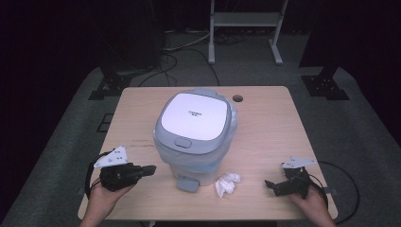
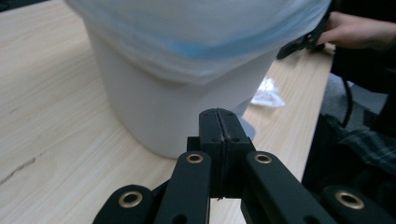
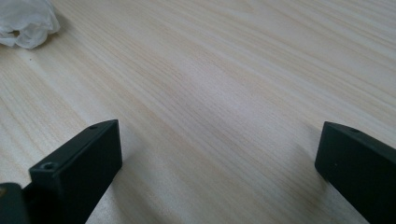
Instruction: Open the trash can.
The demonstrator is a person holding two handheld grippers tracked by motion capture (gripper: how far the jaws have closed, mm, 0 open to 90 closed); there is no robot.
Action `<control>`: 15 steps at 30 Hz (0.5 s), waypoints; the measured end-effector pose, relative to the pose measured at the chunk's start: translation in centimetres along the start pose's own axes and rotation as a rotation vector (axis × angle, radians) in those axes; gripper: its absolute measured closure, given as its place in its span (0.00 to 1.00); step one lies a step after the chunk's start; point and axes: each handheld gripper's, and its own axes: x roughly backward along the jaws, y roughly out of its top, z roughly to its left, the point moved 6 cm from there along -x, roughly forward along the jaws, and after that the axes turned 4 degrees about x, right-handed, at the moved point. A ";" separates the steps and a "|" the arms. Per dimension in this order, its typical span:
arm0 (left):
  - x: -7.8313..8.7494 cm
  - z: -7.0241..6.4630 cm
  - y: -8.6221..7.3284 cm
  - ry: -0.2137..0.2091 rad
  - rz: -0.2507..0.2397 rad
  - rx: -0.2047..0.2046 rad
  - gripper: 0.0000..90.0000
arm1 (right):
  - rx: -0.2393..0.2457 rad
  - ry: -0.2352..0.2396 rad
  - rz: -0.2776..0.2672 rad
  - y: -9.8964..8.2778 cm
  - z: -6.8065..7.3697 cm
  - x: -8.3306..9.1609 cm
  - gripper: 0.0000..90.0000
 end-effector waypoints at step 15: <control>1.6 -1.3 3.3 -0.049 -0.054 -0.041 1.00 | 0.000 0.000 0.000 0.0 0.0 0.0 0.00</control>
